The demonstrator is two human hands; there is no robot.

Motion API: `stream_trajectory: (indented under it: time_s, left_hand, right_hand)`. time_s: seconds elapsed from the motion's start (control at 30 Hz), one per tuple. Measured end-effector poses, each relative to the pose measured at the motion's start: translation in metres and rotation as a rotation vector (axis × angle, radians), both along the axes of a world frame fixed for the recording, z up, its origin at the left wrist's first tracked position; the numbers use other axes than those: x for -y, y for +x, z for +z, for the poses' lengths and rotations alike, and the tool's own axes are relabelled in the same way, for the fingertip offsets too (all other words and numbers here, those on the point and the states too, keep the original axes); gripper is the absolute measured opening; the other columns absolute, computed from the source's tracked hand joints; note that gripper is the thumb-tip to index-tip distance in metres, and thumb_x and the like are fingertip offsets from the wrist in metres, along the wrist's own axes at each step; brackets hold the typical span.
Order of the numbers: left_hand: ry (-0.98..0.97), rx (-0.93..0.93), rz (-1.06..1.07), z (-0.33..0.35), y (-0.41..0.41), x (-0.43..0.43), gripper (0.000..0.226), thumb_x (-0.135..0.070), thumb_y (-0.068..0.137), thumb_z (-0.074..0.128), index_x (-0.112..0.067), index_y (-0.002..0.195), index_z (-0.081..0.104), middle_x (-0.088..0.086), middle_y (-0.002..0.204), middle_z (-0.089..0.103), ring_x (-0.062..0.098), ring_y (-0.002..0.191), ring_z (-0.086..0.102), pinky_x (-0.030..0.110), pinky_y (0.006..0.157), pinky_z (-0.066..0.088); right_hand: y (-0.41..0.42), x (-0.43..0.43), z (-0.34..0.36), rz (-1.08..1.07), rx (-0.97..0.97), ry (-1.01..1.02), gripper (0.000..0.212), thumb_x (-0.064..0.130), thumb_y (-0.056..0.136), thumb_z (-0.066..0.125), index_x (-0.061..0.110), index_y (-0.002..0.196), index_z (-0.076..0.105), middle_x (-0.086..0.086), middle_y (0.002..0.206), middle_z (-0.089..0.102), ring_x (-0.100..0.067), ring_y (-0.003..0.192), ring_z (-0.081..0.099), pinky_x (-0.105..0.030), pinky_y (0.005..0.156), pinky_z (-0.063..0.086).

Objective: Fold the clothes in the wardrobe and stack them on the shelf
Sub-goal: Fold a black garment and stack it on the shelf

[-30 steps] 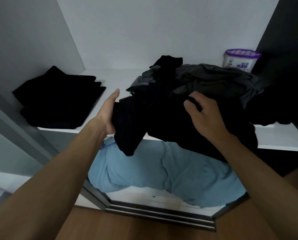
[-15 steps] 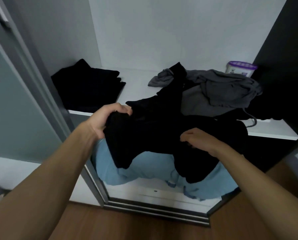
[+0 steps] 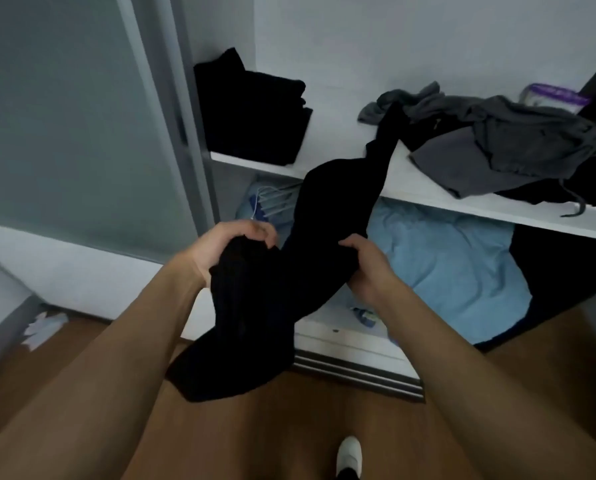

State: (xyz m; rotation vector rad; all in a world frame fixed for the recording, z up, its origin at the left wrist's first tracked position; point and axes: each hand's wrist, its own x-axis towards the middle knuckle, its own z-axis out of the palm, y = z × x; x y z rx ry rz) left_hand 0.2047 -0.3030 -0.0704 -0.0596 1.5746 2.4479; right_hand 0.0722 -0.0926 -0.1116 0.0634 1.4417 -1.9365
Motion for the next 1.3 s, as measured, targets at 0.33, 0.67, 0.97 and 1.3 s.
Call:
stream_trajectory:
  time_s: [0.33,0.67,0.97,1.3]
  left_hand:
    - [-0.828,0.484,-0.238,-0.123,0.021,-0.026,0.074,-0.028,0.091,0.072,-0.022,0.153,0.032,0.002,0.147,0.046,0.022,0.130,0.048,0.020,0.096,0.042]
    - [-0.544,0.064,-0.120,-0.096,-0.046,-0.134,0.062,-0.040,0.072,0.075,-0.025,0.130,0.059,-0.002,0.123,0.068,0.017,0.115,0.063,0.034,0.101,0.050]
    - [-0.781,0.234,-0.187,-0.133,-0.047,-0.194,0.019,-0.052,0.077,0.080,-0.035,0.072,0.073,-0.028,0.067,0.070,-0.012,0.064,0.065,0.002,0.051,0.042]
    - [-0.589,0.528,0.327,-0.122,-0.040,-0.214,0.034,-0.038,0.076,0.084,-0.009,0.092,0.074,0.007,0.080,0.078,0.020,0.066,0.075,0.021,0.052,0.053]
  right_hand:
    - [0.033,-0.050,0.058,-0.041,-0.061,-0.116,0.032,0.030,0.090,0.062,0.008,0.107,0.078,-0.013,0.117,0.073,-0.027,0.107,0.071,-0.036,0.085,0.058]
    - [0.042,-0.139,0.063,0.074,-0.184,0.025,0.037,0.008,0.077,0.058,0.009,0.110,0.076,-0.016,0.123,0.070,-0.028,0.113,0.068,-0.036,0.092,0.058]
    - [0.024,-0.264,0.019,-0.194,-0.124,0.073,0.053,0.004,0.078,0.053,0.008,0.130,0.064,-0.008,0.129,0.068,-0.025,0.121,0.064,-0.041,0.104,0.048]
    - [0.004,-0.337,-0.020,-0.336,-0.063,0.191,0.021,0.024,0.087,0.075,0.013,0.105,0.076,-0.010,0.105,0.077,-0.025,0.095,0.075,-0.030,0.068,0.061]
